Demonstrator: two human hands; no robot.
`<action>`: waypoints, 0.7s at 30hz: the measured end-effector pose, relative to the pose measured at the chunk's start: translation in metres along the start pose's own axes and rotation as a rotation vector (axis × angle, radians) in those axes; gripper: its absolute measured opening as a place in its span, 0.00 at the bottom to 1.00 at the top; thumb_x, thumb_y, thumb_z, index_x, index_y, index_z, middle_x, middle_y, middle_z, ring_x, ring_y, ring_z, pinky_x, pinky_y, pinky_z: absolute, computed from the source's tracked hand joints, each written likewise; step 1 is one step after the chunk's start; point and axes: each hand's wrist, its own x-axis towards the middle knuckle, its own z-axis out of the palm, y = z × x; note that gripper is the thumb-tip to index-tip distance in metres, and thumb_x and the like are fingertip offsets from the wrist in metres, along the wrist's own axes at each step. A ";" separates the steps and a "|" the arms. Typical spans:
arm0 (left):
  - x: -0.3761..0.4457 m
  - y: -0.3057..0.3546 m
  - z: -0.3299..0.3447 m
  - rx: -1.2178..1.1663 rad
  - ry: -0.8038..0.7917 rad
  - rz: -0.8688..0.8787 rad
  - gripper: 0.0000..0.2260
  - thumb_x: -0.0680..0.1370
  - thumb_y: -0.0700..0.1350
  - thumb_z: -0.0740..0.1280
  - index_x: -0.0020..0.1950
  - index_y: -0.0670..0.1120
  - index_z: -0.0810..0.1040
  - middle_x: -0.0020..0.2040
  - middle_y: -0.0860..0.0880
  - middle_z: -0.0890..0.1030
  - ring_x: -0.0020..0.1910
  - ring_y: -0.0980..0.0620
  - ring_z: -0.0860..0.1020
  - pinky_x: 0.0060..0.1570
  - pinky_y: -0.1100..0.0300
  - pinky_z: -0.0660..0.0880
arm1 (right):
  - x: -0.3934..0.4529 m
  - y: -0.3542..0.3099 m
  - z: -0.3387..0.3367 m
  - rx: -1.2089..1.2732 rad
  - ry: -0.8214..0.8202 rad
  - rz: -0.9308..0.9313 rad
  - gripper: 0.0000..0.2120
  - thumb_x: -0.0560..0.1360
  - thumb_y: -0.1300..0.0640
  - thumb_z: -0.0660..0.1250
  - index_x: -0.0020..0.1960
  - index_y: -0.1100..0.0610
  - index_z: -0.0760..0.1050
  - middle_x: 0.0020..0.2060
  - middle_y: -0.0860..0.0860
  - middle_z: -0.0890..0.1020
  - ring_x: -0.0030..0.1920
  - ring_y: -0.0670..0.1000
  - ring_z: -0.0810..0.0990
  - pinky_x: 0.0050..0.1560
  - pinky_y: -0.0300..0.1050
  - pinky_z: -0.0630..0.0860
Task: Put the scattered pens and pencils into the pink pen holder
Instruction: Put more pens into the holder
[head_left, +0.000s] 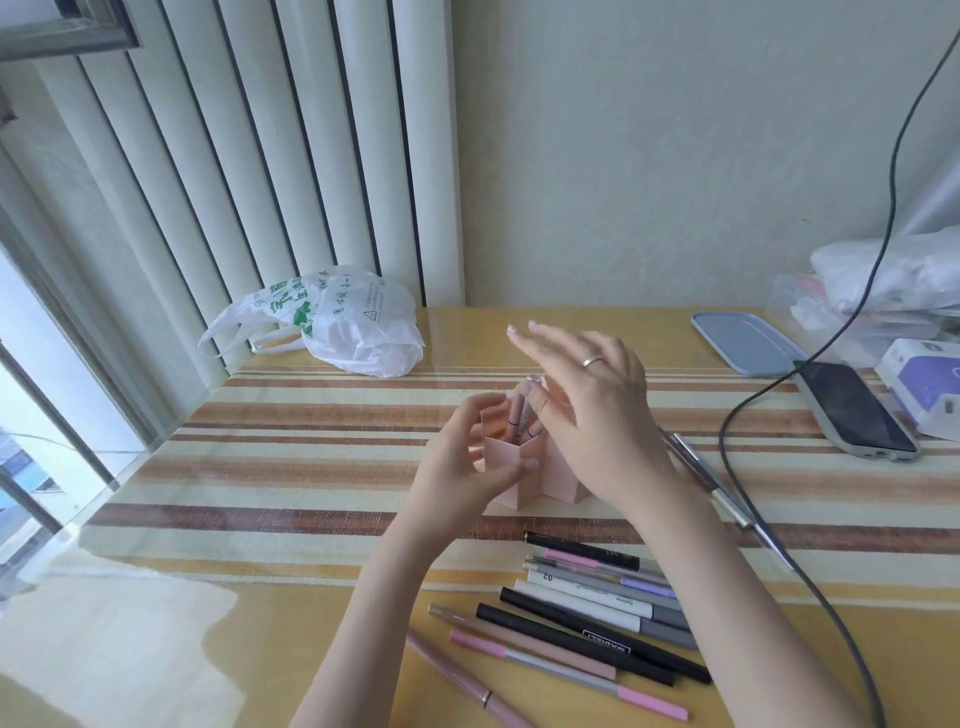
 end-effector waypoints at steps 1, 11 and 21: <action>0.000 0.000 -0.002 -0.002 -0.005 -0.009 0.24 0.70 0.41 0.76 0.62 0.52 0.72 0.59 0.55 0.79 0.57 0.57 0.77 0.57 0.59 0.73 | 0.000 0.000 -0.004 0.039 0.059 0.000 0.16 0.76 0.56 0.67 0.63 0.52 0.76 0.61 0.49 0.79 0.60 0.56 0.71 0.63 0.56 0.66; -0.019 0.018 -0.001 0.151 0.242 0.162 0.21 0.67 0.48 0.63 0.60 0.49 0.70 0.57 0.54 0.72 0.56 0.53 0.71 0.53 0.62 0.67 | -0.080 0.036 -0.030 0.173 -0.311 0.355 0.07 0.71 0.51 0.72 0.38 0.40 0.77 0.37 0.39 0.77 0.38 0.41 0.74 0.37 0.36 0.67; -0.036 0.039 0.015 0.460 0.215 0.508 0.10 0.70 0.45 0.63 0.38 0.43 0.82 0.38 0.50 0.81 0.39 0.47 0.75 0.40 0.58 0.73 | -0.102 0.033 -0.033 0.104 -0.358 0.432 0.04 0.70 0.43 0.71 0.39 0.36 0.76 0.35 0.37 0.80 0.39 0.39 0.77 0.39 0.42 0.75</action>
